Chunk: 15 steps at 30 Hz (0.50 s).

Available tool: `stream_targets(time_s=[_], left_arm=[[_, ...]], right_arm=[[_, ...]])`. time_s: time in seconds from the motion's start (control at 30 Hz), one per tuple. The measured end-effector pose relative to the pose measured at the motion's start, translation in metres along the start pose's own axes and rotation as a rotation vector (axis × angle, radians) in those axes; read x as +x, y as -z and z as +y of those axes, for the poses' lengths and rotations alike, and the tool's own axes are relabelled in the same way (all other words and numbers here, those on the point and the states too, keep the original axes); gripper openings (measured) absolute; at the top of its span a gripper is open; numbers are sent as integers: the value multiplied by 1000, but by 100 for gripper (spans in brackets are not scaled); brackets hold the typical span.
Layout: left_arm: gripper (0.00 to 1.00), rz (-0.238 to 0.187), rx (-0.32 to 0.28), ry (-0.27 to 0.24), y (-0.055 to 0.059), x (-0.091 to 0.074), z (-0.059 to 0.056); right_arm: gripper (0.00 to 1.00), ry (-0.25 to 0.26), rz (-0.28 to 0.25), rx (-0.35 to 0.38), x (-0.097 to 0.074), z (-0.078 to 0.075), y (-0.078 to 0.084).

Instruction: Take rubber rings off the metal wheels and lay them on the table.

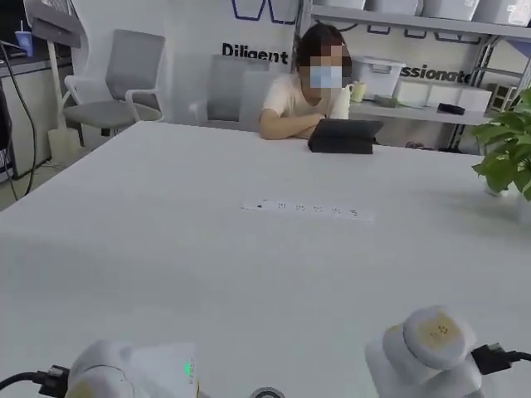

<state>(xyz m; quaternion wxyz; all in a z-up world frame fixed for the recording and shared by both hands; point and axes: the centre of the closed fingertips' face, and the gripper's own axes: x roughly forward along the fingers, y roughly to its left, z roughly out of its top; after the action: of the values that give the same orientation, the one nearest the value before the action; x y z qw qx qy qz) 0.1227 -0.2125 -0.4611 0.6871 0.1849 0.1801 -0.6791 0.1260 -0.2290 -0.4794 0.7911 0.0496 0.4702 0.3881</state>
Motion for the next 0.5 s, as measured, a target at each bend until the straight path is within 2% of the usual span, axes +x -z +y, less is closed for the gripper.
stream_targets(time_s=[0.07,0.1,0.13,0.17,0.2,0.5], left_arm=[[7,0,-2,-1,0,0,0],[7,0,0,-1,0,0,0],[7,0,-1,-4,0,0,1],[7,1,0,-3,0,0,0],[7,2,1,-2,0,0,0],[7,18,16,4,0,1,-1]], right_arm=[[0,-29,-26,58,-3,1,-3],[0,-76,-76,66,-4,6,-11],[0,-53,-44,107,-6,0,-6],[0,-58,-47,61,-5,1,-5],[0,-74,-55,68,-5,3,-5],[0,-103,-46,72,-4,17,-5]])
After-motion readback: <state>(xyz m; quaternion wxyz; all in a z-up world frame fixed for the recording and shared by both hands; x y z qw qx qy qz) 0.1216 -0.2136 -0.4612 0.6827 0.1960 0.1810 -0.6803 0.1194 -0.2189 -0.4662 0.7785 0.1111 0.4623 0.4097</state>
